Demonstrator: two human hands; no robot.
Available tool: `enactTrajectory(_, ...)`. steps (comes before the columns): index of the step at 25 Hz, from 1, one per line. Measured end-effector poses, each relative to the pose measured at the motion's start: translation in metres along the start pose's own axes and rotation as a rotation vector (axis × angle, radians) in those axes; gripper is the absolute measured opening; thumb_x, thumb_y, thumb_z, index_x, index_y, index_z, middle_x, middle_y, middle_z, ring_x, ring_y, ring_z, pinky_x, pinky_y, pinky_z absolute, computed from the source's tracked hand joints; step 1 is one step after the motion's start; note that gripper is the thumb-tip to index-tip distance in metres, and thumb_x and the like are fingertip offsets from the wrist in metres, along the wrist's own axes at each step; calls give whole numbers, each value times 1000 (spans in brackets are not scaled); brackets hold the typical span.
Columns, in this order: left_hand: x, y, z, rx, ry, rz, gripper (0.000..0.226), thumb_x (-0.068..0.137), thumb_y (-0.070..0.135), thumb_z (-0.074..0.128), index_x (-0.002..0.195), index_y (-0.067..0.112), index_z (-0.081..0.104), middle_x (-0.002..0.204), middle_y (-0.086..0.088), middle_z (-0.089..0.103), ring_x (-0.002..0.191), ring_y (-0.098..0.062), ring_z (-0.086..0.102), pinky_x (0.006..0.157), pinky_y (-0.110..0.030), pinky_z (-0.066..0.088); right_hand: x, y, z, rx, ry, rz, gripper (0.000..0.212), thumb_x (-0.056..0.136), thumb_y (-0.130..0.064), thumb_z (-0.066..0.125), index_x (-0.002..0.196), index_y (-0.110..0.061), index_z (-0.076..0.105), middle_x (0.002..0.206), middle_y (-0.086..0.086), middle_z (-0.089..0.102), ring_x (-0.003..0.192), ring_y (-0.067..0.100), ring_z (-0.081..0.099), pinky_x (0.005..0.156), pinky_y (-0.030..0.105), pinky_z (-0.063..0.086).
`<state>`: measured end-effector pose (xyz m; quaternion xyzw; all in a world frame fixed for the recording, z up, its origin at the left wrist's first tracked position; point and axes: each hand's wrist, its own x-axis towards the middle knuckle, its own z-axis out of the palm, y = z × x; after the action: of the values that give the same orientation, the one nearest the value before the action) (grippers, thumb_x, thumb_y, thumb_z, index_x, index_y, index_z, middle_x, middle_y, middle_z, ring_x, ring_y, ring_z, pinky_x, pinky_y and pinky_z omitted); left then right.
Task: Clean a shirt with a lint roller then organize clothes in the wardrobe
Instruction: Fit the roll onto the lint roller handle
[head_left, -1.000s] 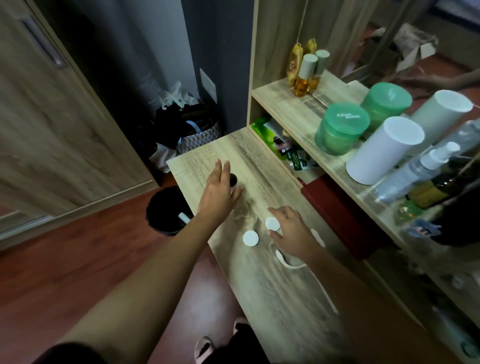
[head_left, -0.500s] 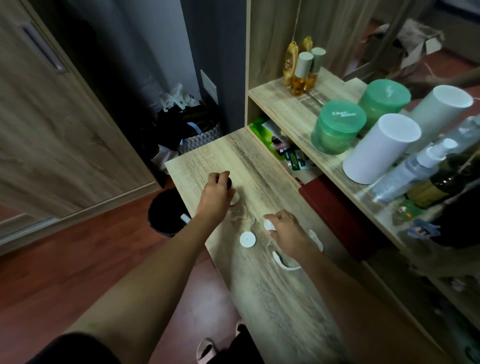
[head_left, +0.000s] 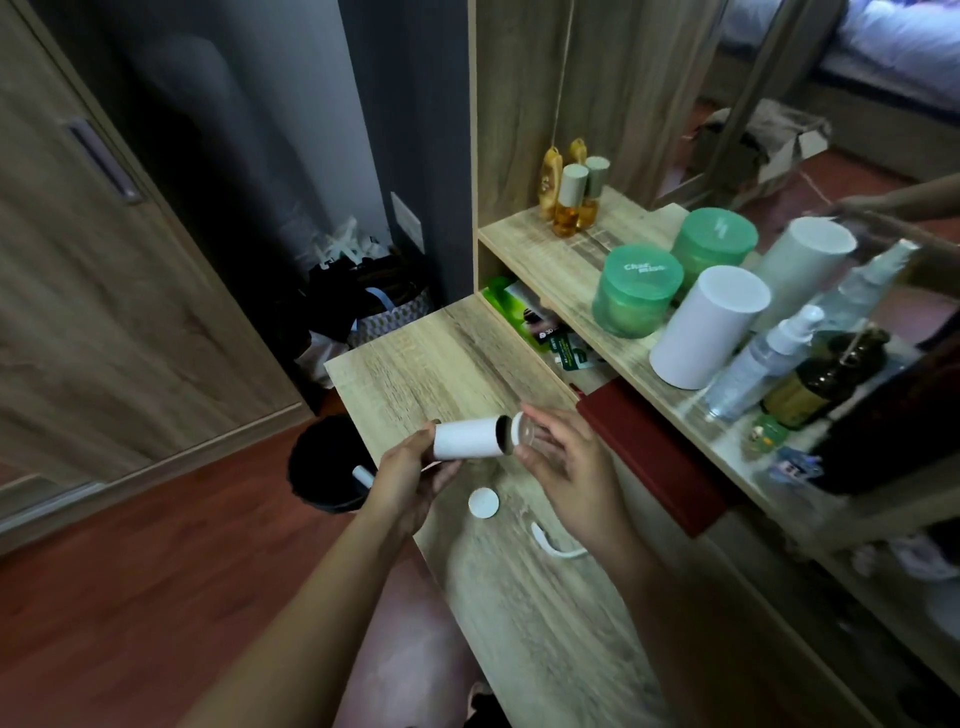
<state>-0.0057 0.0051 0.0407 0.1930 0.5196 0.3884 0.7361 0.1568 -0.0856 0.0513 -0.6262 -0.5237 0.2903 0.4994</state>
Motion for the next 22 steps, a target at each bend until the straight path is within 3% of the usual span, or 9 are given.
enactTrajectory(3,-8,1,8,20,-54,-16,25,95,14,51,116,0,57,121,-16,55,102,-22,59,62,-24,59,-1,-4,-2,-74,13,-18,43,83,-36,63,125,-31,56,116,-8,55,111,5,56,94,32,49)
enactTrajectory(9,-17,3,16,-5,-82,-26,16,95,14,52,103,2,61,111,-14,57,97,-21,60,61,-24,59,-2,-9,-7,-149,12,-55,42,84,-16,65,125,-20,57,109,-13,54,105,-13,49,91,7,40)
enactTrajectory(11,-19,0,21,-11,-58,0,15,95,11,52,103,1,59,109,-13,57,97,-21,59,66,-27,60,-2,-6,-7,-176,31,-57,41,86,-10,63,126,-14,56,113,-6,57,106,-10,50,90,2,36)
enactTrajectory(14,-24,-4,32,7,-19,46,14,95,9,52,103,-1,57,97,-9,56,81,-17,61,66,-27,58,-6,-3,-2,-220,97,-49,40,89,-5,55,129,-7,53,122,5,60,112,5,53,91,1,35)
enactTrajectory(16,-25,-9,37,7,-3,71,18,95,11,52,107,-1,58,89,-7,56,71,-13,62,66,-25,57,-9,-1,1,-222,139,-1,42,90,-5,52,132,-10,49,112,7,66,100,10,60,81,8,44)
enactTrajectory(18,-27,-15,38,-3,0,93,24,95,12,53,112,-3,58,92,-7,58,72,-12,65,72,-27,56,-10,2,3,-187,165,68,43,91,-12,53,134,-14,46,97,15,70,84,18,64,73,27,50)
enactTrajectory(20,-28,-20,37,-22,-9,111,30,93,11,56,117,-6,57,108,-12,59,92,-18,63,75,-29,56,-10,6,4,-113,168,149,47,91,-26,55,135,-15,46,105,16,69,95,22,66,82,40,54)
enactTrajectory(22,-29,-26,38,-33,-17,135,31,91,9,59,118,-5,59,117,-14,56,101,-22,60,76,-28,58,-8,8,4,-31,190,227,49,89,-33,56,135,-16,47,112,8,68,101,18,64,90,43,52)
